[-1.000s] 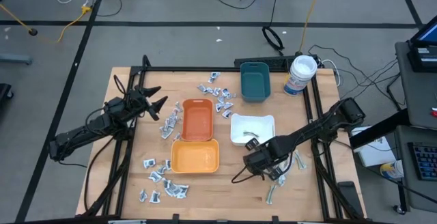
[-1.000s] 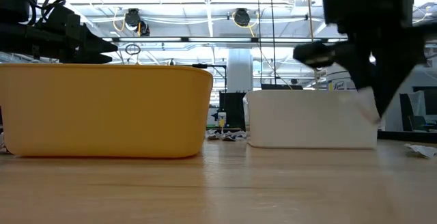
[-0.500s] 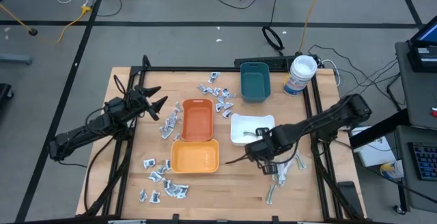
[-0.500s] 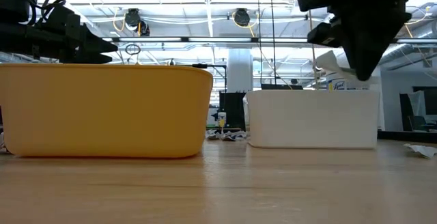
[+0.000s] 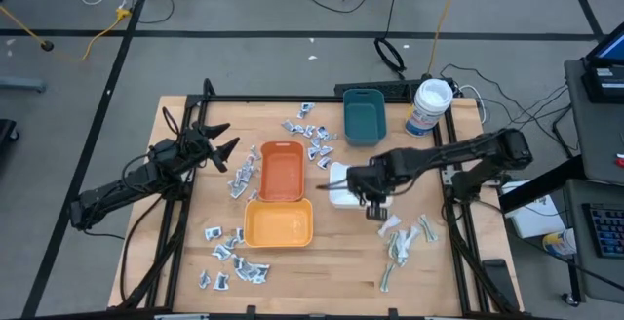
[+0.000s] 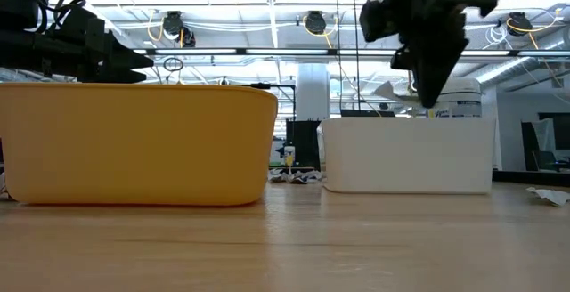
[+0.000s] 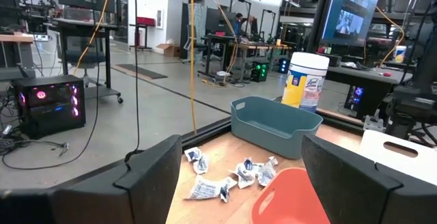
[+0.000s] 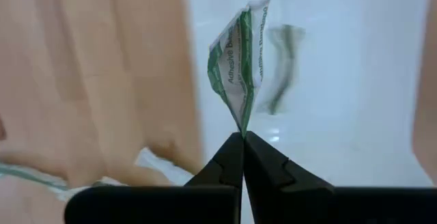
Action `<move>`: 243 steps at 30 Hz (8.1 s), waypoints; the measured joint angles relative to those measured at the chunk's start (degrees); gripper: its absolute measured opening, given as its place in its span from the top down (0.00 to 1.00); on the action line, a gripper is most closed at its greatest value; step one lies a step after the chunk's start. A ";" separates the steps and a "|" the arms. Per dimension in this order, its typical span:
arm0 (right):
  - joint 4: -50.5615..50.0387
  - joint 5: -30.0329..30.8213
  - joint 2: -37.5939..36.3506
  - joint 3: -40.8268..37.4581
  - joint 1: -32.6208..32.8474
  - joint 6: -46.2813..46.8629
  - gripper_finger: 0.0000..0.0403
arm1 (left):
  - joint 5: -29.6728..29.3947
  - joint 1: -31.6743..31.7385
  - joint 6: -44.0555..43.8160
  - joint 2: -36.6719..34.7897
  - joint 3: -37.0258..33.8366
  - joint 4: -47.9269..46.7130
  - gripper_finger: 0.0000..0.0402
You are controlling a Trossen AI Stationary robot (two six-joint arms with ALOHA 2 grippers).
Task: Pick & Place First Aid Supplies
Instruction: Put the green sachet into the white bin
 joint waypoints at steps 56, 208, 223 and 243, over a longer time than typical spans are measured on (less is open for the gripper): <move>7.72 1.53 -0.35 -6.60 -8.89 30.16 0.51 | -0.01 0.02 -0.03 0.00 0.00 0.01 0.23; -12.50 -1.19 15.71 15.68 -5.85 2.57 0.99 | 0.00 0.02 -0.06 0.02 0.00 0.02 0.23; -4.28 4.78 18.45 9.10 -5.82 -1.62 0.97 | 0.00 0.02 -0.10 0.02 0.00 0.01 0.23; -3.52 4.57 15.45 9.81 -5.88 -1.70 0.45 | 0.01 0.02 -0.04 0.02 0.00 0.02 0.23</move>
